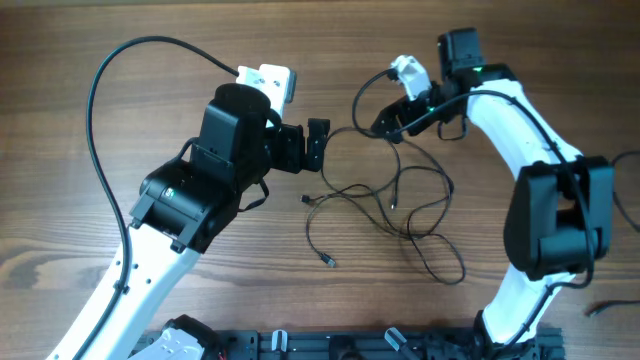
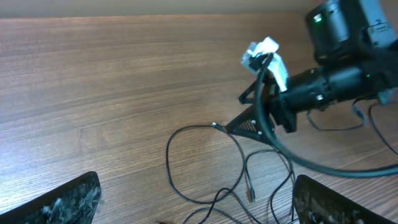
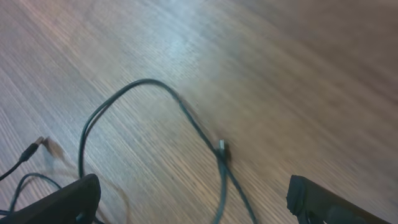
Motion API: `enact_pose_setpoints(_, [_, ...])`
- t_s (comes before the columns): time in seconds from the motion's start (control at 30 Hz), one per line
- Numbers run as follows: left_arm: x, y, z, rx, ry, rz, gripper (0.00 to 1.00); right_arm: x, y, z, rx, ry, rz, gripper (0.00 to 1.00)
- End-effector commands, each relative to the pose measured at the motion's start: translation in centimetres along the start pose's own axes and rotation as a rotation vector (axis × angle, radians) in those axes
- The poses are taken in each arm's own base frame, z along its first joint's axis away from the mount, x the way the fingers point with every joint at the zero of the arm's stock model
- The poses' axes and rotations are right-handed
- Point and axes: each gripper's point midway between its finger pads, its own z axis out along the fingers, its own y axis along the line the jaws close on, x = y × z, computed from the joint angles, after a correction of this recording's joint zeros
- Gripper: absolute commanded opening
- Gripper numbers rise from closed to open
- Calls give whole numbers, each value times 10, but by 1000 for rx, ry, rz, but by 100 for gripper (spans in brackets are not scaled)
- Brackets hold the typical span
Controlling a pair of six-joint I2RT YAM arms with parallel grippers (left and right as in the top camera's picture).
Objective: Untangle cables
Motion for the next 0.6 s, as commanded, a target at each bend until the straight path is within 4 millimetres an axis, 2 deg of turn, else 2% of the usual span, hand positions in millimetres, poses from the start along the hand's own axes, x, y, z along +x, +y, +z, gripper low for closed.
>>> enact_pose_setpoints(0.0, [-2,1,0,-7,-8,-12,100,7,5,20,-42,24,-72,95])
enact_pose_setpoints(0.23, [-2,1,0,-7,-8,-12,100,17,12,42,-76,61,-202,93])
enact_pose_setpoints(0.4, [-2,1,0,-7,-8,-12,100,-2,17,51,-58,5,-325,93])
enact_pose_setpoints(0.57, [-2,1,0,-7,-8,-12,100,0,32,70,-86,20,-428,93])
